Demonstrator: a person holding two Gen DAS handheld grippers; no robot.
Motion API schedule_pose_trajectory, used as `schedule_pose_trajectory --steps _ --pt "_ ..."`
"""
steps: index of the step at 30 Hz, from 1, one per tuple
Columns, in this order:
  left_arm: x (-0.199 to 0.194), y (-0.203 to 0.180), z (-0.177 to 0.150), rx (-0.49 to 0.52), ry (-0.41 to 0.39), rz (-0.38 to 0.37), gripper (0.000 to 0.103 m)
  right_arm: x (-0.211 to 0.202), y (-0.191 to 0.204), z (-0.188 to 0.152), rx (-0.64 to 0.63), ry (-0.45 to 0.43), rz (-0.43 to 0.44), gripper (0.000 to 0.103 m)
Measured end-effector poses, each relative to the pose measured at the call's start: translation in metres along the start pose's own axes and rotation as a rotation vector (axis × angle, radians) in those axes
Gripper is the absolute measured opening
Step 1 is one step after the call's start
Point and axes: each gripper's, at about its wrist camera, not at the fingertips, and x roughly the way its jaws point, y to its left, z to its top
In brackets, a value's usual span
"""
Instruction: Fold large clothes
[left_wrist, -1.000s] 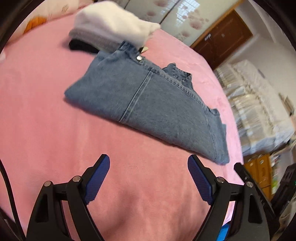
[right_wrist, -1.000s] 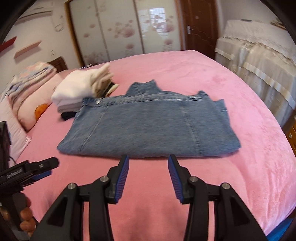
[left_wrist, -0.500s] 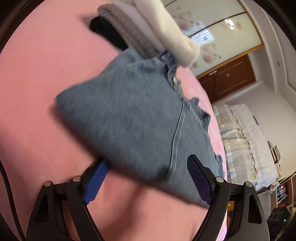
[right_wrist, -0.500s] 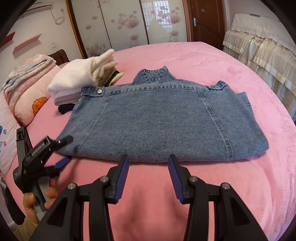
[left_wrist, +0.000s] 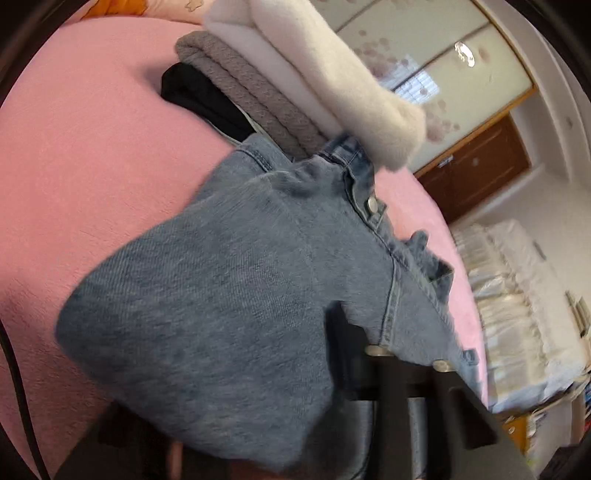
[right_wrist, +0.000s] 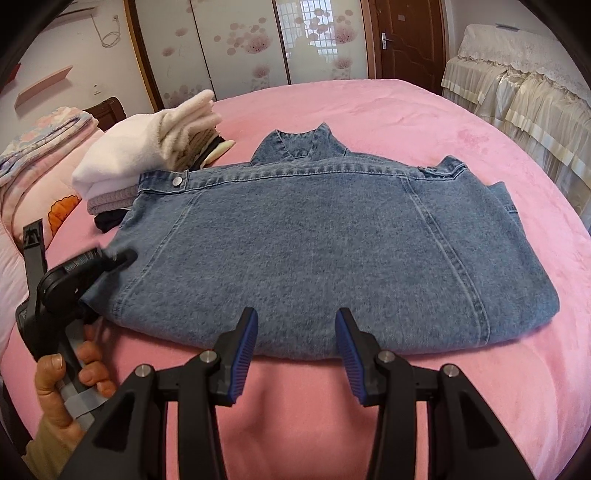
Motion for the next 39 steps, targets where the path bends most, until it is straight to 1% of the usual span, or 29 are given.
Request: schedule_pose_trajectory --steps 1,2,4,5,6,7,9,10,12,14,15,16,18,20,23,24,26,28,30,32,33,34,35,36,38,39 --pt "-0.003 0.0 -0.001 -0.011 -0.012 0.001 0.023 0.001 0.0 0.001 -0.005 -0.006 -0.006 0.044" --pt "-0.008 -0.006 -0.001 0.001 -0.029 0.008 0.02 0.002 -0.001 0.004 -0.015 -0.016 -0.018 0.044" --pt "-0.02 -0.017 -0.003 0.044 -0.064 0.028 0.018 0.006 -0.002 0.013 -0.038 -0.042 -0.04 0.043" --pt "-0.027 -0.026 -0.005 0.072 -0.09 0.035 0.014 0.008 -0.001 0.017 -0.053 -0.059 -0.047 0.04" --pt "-0.035 -0.04 -0.007 0.117 -0.126 0.04 0.011 0.012 0.001 0.022 -0.083 -0.079 -0.06 0.033" --pt "-0.041 -0.047 -0.008 0.14 -0.142 0.045 0.01 0.016 0.003 0.026 -0.104 -0.083 -0.067 0.026" --pt "-0.052 -0.069 -0.01 0.19 -0.181 0.046 0.01 0.034 0.007 0.031 -0.146 -0.07 -0.058 0.02" --pt "-0.058 -0.075 -0.011 0.205 -0.19 0.045 0.01 0.043 0.008 0.032 -0.157 -0.046 -0.043 0.018" --pt "-0.067 -0.094 -0.013 0.251 -0.212 0.033 0.01 0.071 0.01 0.028 -0.166 0.051 0.023 0.014" --pt "-0.072 -0.109 -0.019 0.294 -0.212 0.026 0.01 0.081 0.012 0.024 -0.188 0.049 0.021 0.014" --pt "-0.074 -0.124 -0.024 0.341 -0.228 0.029 0.01 0.083 0.011 0.024 -0.186 0.05 0.029 0.014" --pt "-0.083 -0.131 -0.028 0.374 -0.242 0.026 0.01 0.084 0.009 0.026 -0.173 0.055 0.039 0.015" --pt "-0.089 -0.157 -0.036 0.441 -0.26 0.008 0.01 0.083 0.0 0.029 -0.13 0.063 0.087 0.015" --pt "-0.094 -0.18 -0.046 0.495 -0.262 -0.014 0.01 0.083 -0.01 0.031 -0.09 0.068 0.141 0.015" --pt "-0.091 -0.23 -0.069 0.618 -0.257 -0.048 0.01 0.077 -0.028 0.037 -0.041 0.095 0.226 0.013" --pt "-0.09 -0.247 -0.08 0.657 -0.249 -0.056 0.01 0.07 -0.04 0.039 -0.004 0.104 0.258 0.012" --pt "-0.083 -0.274 -0.099 0.714 -0.225 -0.078 0.01 0.051 -0.064 0.038 0.056 0.084 0.264 0.012" --pt "-0.072 -0.295 -0.119 0.754 -0.191 -0.102 0.01 0.022 -0.103 0.035 0.103 0.031 0.204 0.012" --pt "-0.055 -0.315 -0.144 0.791 -0.138 -0.113 0.01 -0.002 -0.141 0.027 0.141 -0.007 0.124 0.013" --pt "-0.037 -0.326 -0.165 0.81 -0.094 -0.127 0.01 -0.02 -0.181 0.013 0.18 -0.018 0.034 0.013" --pt "-0.023 -0.331 -0.183 0.821 -0.046 -0.138 0.01 -0.025 -0.199 0.005 0.196 -0.008 -0.01 0.013" --pt "-0.011 -0.334 -0.196 0.83 -0.001 -0.148 0.01 -0.027 -0.211 -0.001 0.209 0.005 -0.035 0.013" --pt "-0.002 -0.335 -0.206 0.842 0.039 -0.146 0.01 -0.028 -0.227 -0.01 0.229 0.028 -0.066 0.013" --pt "0.016 -0.336 -0.226 0.863 0.104 -0.131 0.01 -0.028 -0.235 -0.014 0.244 0.041 -0.083 0.013" --pt "0.037 -0.334 -0.25 0.903 0.168 -0.093 0.01 -0.029 -0.255 -0.026 0.289 0.069 -0.106 0.013" --pt "0.048 -0.331 -0.264 0.931 0.184 -0.052 0.01 -0.029 -0.262 -0.03 0.311 0.078 -0.103 0.013"
